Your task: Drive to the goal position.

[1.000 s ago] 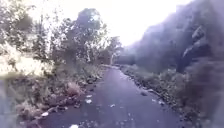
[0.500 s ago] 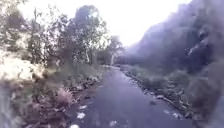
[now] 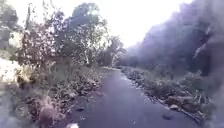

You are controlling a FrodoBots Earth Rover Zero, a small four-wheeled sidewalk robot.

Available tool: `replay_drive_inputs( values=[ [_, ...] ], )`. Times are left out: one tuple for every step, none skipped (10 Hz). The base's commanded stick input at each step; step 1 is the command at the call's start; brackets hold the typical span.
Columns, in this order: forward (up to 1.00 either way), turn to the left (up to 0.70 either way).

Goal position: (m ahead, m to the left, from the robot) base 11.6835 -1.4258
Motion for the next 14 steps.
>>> replay_drive_inputs(
  values=[
    [0.85,0.00],
    [0.85,0.00],
    [0.85,0.00],
    [0.85,-0.20],
    [0.85,-0.28],
    [0.85,0.00],
    [0.85,0.00],
    [0.85,0.00],
    [0.85,0.00],
    [0.85,0.00],
    [0.85,0.00],
    [0.85,0.00],
    [0.85,0.00],
    [0.85,0.00]
  ],
)
